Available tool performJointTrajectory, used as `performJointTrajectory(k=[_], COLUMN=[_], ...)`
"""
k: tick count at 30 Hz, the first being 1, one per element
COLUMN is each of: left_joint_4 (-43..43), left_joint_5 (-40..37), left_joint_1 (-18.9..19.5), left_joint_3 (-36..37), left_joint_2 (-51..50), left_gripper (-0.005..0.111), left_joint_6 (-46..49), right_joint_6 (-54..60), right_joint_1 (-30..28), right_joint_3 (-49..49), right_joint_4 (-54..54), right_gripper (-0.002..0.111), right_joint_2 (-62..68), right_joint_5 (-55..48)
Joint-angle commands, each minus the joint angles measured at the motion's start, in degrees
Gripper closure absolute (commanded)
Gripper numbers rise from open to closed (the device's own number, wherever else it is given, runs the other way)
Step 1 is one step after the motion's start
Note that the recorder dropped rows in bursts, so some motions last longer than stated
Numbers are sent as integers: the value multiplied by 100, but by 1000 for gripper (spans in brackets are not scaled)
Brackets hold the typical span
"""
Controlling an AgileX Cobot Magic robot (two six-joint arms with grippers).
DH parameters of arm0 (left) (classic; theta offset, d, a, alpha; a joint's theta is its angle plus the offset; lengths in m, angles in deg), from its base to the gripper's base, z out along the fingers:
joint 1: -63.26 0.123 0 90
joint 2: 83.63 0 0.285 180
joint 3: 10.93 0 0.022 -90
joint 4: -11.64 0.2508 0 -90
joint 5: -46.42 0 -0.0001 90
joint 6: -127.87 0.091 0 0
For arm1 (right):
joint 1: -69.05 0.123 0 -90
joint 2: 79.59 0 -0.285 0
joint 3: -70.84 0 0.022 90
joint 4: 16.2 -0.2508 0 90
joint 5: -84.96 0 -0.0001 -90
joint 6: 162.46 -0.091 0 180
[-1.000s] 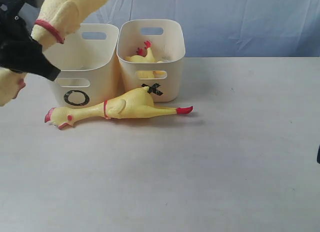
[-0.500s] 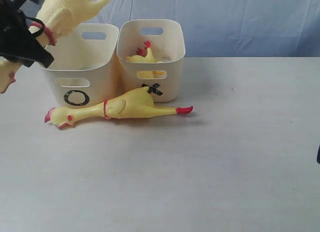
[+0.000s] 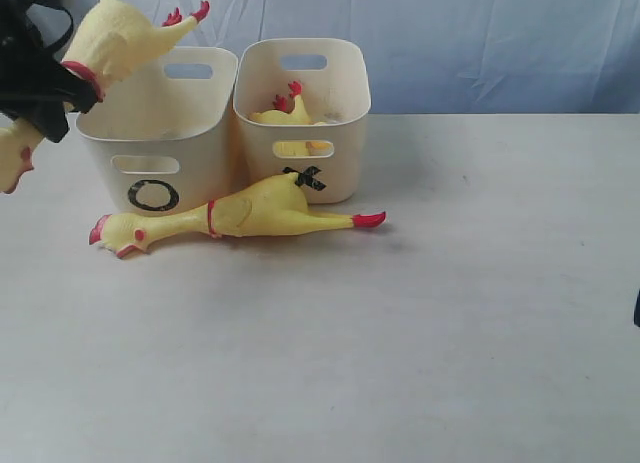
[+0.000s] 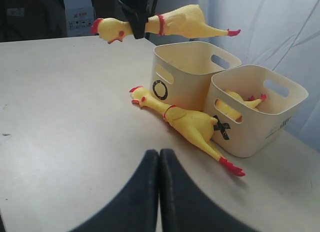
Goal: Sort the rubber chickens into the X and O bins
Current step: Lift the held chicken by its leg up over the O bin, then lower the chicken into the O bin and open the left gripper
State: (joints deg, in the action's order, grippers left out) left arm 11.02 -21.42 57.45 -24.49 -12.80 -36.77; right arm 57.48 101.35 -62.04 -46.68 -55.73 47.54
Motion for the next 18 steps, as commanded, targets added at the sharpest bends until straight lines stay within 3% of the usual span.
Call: performJointTrajectory(k=[1,18], left_joint_4=[61,345], left_joint_5=[-94,50], left_joint_1=[14,14], left_joint_3=[-286,-350], left_joint_2=[-280,-357], left_gripper=[107,107], left_joint_6=[9,9], right_joint_6=[8,8], right_joint_1=[-31,-31], right_joint_3=[28,28], right_joint_4=[-1,-1], right_gripper=[108,108], right_joint_2=[-24,-24], right_joint_5=[29,29])
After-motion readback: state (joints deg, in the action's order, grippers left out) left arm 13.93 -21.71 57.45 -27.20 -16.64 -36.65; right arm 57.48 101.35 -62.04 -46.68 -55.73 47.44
